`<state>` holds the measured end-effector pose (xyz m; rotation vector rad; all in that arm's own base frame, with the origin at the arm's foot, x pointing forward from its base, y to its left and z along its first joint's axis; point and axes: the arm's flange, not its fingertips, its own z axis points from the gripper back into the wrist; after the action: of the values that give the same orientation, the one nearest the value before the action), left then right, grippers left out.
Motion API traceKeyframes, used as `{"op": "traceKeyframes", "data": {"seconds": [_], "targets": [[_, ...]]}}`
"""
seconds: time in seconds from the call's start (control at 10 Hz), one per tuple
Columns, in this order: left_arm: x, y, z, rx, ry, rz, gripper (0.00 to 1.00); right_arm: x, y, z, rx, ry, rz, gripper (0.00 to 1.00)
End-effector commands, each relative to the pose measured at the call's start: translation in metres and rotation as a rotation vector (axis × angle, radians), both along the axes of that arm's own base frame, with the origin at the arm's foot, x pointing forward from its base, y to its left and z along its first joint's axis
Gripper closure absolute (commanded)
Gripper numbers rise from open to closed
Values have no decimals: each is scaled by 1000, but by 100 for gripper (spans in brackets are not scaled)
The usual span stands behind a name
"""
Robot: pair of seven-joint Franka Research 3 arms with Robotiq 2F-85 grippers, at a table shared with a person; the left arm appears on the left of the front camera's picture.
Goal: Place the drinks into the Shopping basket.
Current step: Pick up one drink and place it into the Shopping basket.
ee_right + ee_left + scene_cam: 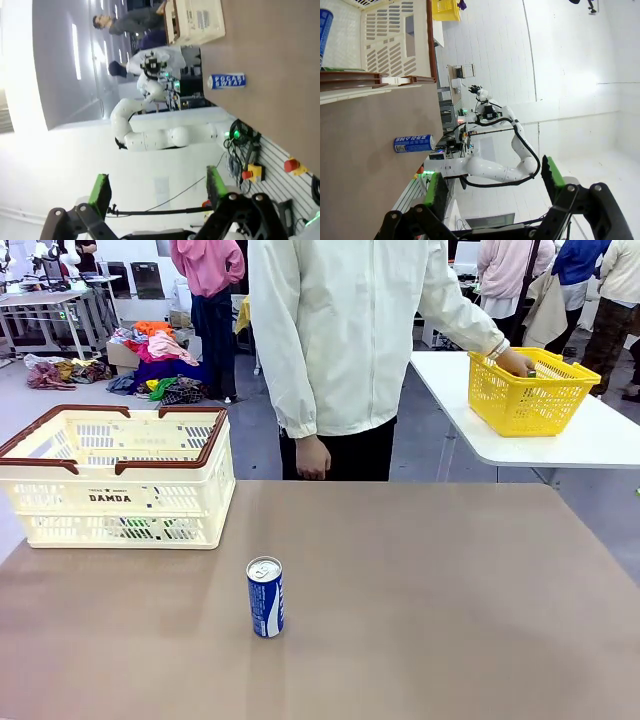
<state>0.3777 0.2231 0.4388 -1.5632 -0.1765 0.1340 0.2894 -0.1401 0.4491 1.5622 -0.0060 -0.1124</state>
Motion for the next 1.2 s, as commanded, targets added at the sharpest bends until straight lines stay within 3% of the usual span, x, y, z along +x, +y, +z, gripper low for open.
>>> {"op": "traceKeyframes", "data": {"seconds": [0.0, 0.4, 0.5, 0.6, 0.8, 0.9, 1.1], "targets": [[-1, -3, 4, -17, 4, 9, 0, 0, 8, 16, -12, 3, 35, 0], [0, 0, 0, 0, 0, 0, 0, 0, 8, 16, -12, 3, 35, 0], [-4, -24, 35, 28, 59, 3, 0, 0, 8, 16, -12, 3, 35, 0], [-14, -73, 75, 132, 107, -87, 0, 0, 8, 16, -12, 3, 35, 0], [-20, -158, 119, 356, 136, -182, 0, 0, 8, 16, -12, 3, 35, 0], [-15, -200, 131, 449, 126, -264, 0, 0, 8, 16, -12, 3, 35, 0], [-2, -294, 129, 734, 142, -377, 0, 0, 8, 16, -12, 3, 35, 0]]}}
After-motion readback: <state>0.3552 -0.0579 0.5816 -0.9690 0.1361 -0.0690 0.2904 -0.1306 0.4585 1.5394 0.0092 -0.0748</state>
